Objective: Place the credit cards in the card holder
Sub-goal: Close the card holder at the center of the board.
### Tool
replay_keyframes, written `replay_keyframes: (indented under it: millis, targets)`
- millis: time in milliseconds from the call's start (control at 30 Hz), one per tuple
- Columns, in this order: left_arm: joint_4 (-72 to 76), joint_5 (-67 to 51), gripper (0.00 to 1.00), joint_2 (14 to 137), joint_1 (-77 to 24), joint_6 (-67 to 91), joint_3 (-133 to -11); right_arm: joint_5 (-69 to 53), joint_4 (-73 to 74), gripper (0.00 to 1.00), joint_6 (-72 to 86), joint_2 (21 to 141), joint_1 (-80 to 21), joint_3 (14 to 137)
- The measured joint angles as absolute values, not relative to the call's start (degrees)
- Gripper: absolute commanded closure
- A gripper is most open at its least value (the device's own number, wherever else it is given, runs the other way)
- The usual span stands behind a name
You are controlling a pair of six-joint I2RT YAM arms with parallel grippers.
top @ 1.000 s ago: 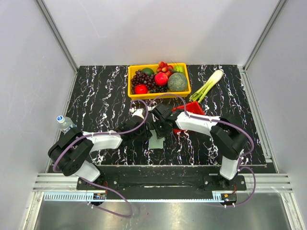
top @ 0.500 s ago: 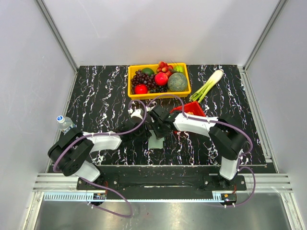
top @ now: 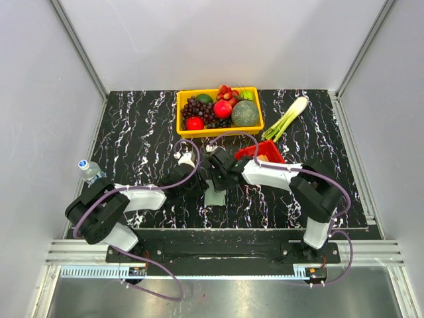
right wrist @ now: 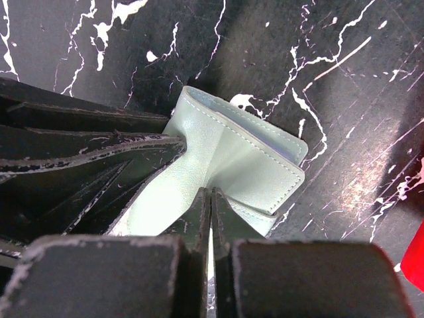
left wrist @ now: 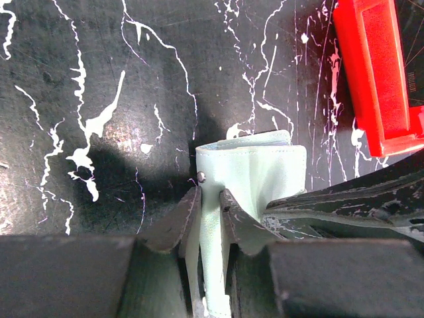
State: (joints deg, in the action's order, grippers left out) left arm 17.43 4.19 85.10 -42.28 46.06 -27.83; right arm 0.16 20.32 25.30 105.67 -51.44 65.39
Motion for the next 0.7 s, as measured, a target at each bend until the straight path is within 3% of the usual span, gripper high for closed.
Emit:
replay_keyframes:
  millis: [700]
  targets:
    - [19.84, 4.93, 0.87, 84.47, -42.28, 48.77, -26.09, 22.2, -1.19, 1.0, 33.54, 99.26, -60.36, 49.39]
